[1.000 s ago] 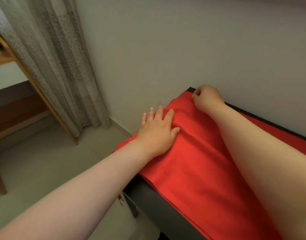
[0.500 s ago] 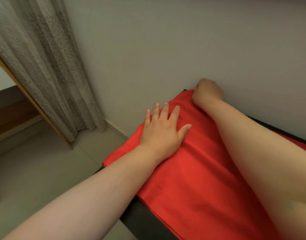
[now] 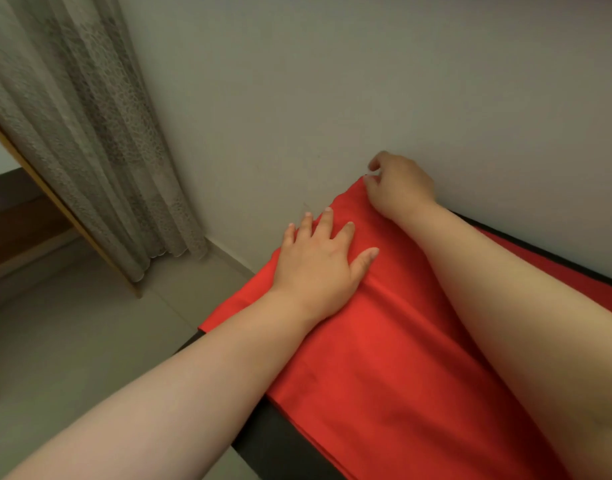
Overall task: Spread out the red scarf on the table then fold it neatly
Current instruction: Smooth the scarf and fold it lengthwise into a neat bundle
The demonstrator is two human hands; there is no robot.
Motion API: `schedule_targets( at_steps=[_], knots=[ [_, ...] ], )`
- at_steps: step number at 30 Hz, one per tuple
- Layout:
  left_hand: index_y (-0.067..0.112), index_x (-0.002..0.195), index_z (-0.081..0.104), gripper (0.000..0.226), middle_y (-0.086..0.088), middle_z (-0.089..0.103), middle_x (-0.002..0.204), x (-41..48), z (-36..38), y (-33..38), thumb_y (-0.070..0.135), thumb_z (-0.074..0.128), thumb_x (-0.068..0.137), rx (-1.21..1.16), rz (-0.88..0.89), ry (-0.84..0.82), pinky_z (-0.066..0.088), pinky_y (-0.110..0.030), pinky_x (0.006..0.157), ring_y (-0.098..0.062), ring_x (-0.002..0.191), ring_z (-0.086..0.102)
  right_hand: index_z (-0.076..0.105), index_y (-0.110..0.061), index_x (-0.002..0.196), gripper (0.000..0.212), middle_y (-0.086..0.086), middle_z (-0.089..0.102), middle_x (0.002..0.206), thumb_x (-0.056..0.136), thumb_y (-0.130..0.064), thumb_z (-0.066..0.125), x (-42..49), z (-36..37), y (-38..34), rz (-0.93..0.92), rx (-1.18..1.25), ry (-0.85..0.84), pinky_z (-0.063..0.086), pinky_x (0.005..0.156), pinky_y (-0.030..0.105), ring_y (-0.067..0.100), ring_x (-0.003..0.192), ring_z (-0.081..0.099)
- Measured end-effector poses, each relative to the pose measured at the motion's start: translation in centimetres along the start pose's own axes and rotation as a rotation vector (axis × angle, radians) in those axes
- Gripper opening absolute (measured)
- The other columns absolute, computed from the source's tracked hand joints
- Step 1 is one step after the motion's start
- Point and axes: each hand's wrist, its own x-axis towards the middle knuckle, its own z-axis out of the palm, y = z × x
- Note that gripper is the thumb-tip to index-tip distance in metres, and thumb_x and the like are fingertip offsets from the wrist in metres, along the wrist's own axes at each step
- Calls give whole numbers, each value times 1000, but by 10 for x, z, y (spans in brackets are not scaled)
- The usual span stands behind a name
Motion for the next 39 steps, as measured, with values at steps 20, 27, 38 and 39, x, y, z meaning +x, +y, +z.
schedule_targets(
  at_steps=[20,27,38,39],
  knots=[
    [33,147,12,69,-5,6,158,-1,1,-2,67,21,88,21,-16,-162,8,-56,115,-32,145,5,60,-10,115,27,15,58,121,92,-22,51,2,2,26,5,-57,-39,44,88,37,34,112,53],
    [40,146,1,67,-3,-4,159,-6,-2,-6,68,17,87,36,-10,-229,0,-59,114,-30,146,-4,62,-8,109,23,16,62,117,88,-12,53,6,-11,22,102,-213,-32,47,83,35,34,108,59],
    [39,146,4,68,-3,-2,159,-7,-1,-7,69,18,86,24,-4,-195,2,-57,115,-30,146,-2,64,-10,113,29,16,58,118,90,-12,46,-4,7,14,-156,-195,-93,45,86,38,37,110,53],
    [39,146,4,68,-3,-2,159,-6,-1,-7,69,17,86,24,-4,-197,2,-57,115,-30,146,-3,63,-8,112,30,17,57,118,90,-10,44,-3,6,18,-136,-224,-81,45,85,38,37,110,52]
  ],
)
